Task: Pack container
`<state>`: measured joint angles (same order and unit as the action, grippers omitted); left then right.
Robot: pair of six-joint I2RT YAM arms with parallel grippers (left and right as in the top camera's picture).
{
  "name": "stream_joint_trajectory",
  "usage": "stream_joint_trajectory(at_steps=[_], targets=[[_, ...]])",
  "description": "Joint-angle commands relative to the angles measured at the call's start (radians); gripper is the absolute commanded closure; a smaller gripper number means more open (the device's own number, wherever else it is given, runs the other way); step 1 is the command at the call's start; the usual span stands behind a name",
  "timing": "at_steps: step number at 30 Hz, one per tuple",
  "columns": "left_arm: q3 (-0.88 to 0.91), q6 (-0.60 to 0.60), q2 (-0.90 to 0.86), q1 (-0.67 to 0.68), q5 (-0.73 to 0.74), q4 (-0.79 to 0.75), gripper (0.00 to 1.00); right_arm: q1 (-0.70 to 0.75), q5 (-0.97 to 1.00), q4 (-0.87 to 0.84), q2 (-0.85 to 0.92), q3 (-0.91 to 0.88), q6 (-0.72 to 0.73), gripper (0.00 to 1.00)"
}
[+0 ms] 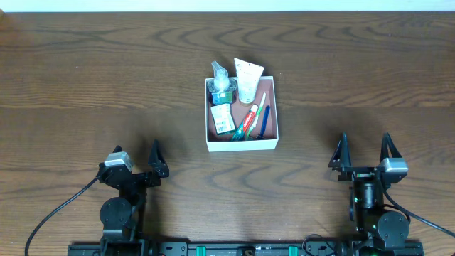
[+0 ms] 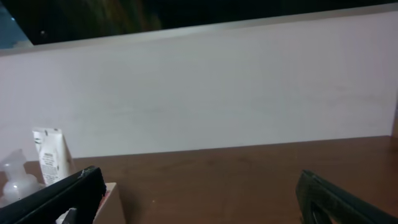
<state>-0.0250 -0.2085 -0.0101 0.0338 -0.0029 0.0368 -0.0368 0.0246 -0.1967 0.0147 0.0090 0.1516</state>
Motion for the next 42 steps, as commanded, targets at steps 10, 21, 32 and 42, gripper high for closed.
stream_joint_trajectory(at_steps=[10, 21, 32, 42], targets=[[0.021, 0.010, 0.006, -0.005, -0.010, 0.037, 0.02, 0.047, -0.007, 0.220, -0.010, -0.004, -0.056, 0.01], [0.021, 0.010, 0.006, -0.005, -0.010, 0.037, 0.02, 0.047, -0.007, 0.272, -0.010, -0.004, -0.101, 0.01], [0.021, 0.010, 0.006, -0.005, -0.010, 0.037, 0.02, 0.059, -0.007, 0.271, -0.010, -0.004, -0.113, 0.01], [0.021, 0.010, 0.006, -0.005, -0.010, 0.037, 0.02, 0.059, -0.008, 0.272, -0.010, -0.004, -0.149, 0.01]])
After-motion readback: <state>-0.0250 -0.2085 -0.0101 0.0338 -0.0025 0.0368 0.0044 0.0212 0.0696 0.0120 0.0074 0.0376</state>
